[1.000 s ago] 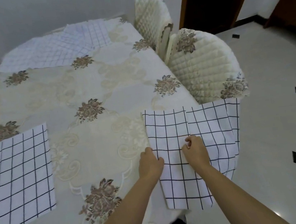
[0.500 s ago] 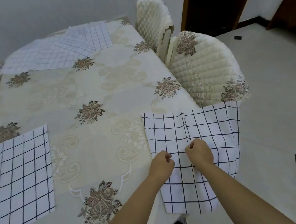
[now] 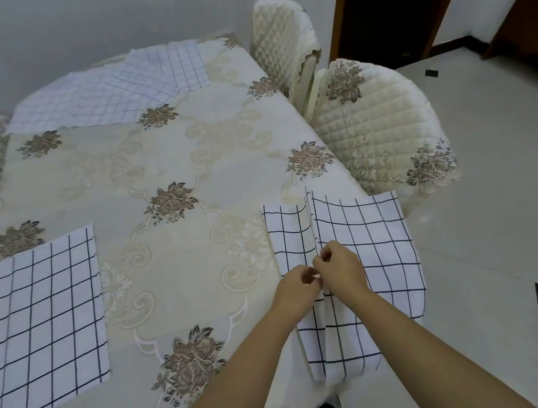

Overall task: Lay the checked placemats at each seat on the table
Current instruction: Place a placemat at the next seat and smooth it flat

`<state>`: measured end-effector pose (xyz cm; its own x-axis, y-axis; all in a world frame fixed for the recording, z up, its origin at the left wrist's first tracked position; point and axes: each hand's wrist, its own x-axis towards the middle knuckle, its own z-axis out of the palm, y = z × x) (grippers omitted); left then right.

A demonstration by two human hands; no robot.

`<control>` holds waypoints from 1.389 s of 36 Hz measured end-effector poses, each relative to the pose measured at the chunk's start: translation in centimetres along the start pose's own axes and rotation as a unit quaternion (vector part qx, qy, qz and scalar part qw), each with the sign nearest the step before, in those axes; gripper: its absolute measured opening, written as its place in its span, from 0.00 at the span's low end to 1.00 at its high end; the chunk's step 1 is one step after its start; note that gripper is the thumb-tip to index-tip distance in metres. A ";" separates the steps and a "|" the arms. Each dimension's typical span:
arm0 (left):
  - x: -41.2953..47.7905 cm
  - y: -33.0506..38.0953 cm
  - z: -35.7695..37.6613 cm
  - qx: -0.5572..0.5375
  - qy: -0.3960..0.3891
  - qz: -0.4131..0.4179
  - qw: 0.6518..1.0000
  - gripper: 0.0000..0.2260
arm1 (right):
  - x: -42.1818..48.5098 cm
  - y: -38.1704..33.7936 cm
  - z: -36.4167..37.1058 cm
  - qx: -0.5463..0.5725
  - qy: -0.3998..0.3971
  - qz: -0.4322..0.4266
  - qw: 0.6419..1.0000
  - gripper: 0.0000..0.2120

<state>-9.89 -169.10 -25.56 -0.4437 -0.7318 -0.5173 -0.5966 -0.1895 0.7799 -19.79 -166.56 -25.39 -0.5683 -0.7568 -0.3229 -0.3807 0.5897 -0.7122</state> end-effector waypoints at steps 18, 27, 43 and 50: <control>-1.6 -1.6 -4.8 -0.023 0.070 -0.020 0.997 0.07 | -2.0 -5.1 4.2 0.041 -0.053 -0.053 0.996 0.02; -1.8 -3.0 -6.9 -0.004 0.116 0.010 0.993 0.14 | -2.5 -5.7 5.2 0.052 -0.073 -0.072 0.993 0.05; -2.8 -8.6 -11.8 -0.007 0.208 -0.061 0.976 0.17 | -2.4 -3.6 6.8 -0.004 -0.097 -0.029 0.995 0.04; -2.8 -11.3 -13.0 0.004 0.191 -0.119 0.974 0.13 | -2.0 -1.7 6.5 -0.038 -0.094 0.007 0.995 0.04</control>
<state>6.82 -173.43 -28.33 -0.0110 -0.8584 -0.5128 -0.6581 -0.3799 0.6501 -13.28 -167.89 -27.59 -0.4301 -0.7835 -0.4486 -0.4320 0.6149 -0.6598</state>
